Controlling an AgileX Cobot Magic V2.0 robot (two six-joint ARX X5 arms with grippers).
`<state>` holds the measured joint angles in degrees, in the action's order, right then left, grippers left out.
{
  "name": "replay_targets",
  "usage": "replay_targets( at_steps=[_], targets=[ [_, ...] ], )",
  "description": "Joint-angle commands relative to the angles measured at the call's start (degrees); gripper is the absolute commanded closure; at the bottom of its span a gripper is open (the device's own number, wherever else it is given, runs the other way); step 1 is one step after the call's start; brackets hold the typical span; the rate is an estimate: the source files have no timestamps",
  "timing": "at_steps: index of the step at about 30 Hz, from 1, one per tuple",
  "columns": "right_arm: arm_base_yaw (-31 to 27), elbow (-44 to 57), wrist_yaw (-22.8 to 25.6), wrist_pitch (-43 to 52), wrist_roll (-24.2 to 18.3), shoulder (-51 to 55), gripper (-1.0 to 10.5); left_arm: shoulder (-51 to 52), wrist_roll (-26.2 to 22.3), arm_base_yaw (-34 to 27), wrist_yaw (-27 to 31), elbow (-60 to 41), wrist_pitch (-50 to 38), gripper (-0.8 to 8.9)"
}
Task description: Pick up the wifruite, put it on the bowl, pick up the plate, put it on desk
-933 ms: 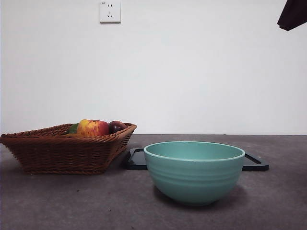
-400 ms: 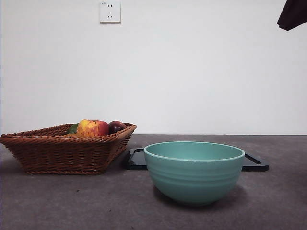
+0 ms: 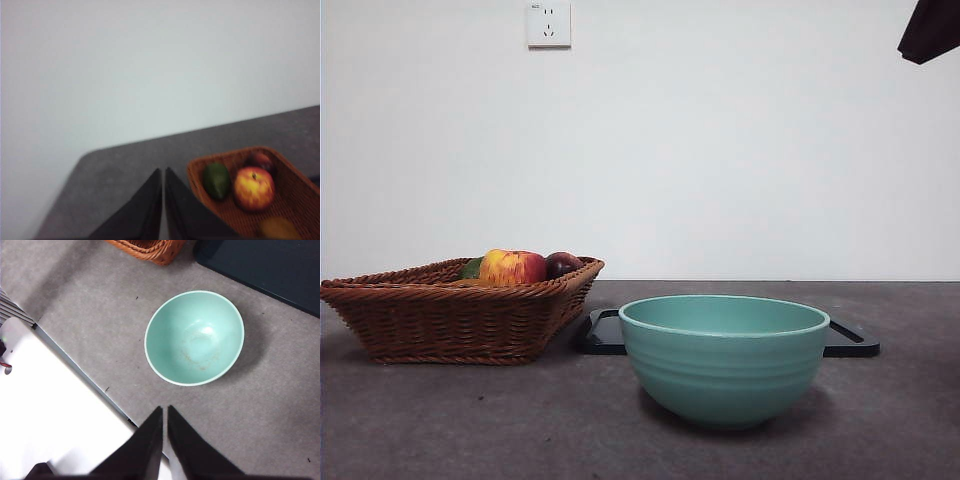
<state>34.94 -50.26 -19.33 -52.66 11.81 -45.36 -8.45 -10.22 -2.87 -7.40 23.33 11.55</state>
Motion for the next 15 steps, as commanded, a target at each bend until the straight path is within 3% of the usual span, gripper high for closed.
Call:
replay_targets(
  at_steps=[1,7,15],
  targets=[
    [0.5,-0.9,0.0,0.5,-0.3,-0.2,9.4,2.7,2.2,-0.2,0.2,-4.5,-1.9,8.05],
    [0.5,-0.9,0.0,0.5,-0.3,-0.2,9.4,8.4,3.2,-0.2,2.0,-13.3,-3.5,8.05],
    [0.5,-0.9,0.0,0.5,-0.3,-0.2,9.4,8.3,3.9,-0.3,5.1,-18.4,-3.8,8.05]
  ],
)
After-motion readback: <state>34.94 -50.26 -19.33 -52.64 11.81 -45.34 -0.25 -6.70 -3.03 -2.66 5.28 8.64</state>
